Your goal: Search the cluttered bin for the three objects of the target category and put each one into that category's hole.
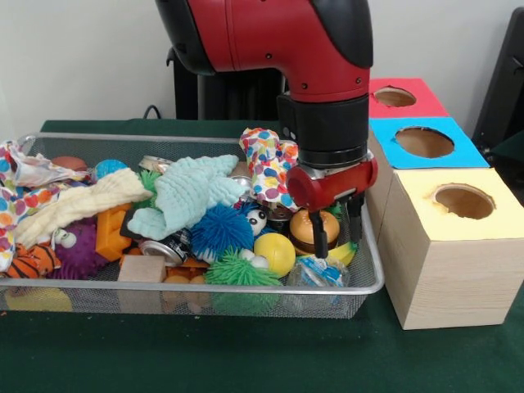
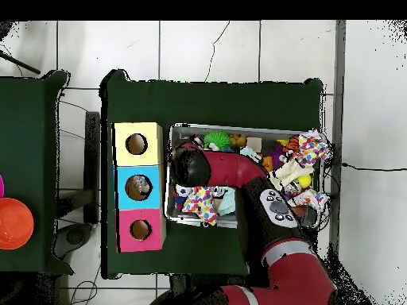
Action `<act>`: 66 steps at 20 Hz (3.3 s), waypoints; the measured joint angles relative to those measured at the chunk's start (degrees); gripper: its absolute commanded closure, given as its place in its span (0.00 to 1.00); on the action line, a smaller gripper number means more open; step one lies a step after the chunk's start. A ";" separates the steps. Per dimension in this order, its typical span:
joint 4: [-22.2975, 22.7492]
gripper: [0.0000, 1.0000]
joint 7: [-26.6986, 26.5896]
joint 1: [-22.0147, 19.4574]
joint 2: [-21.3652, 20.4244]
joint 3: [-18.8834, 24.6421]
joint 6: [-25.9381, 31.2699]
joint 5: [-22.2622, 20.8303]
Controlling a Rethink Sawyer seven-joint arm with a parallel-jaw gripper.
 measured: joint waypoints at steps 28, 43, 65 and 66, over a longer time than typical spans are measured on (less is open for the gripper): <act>-0.90 0.00 -0.02 -1.21 -0.17 3.26 6.33 -16.72; 2.66 0.00 7.63 1.10 -1.56 0.20 6.27 3.06; 8.44 0.00 14.96 2.16 -2.33 -2.87 2.40 6.86; 8.45 0.00 14.96 2.16 -2.33 -2.89 2.40 6.92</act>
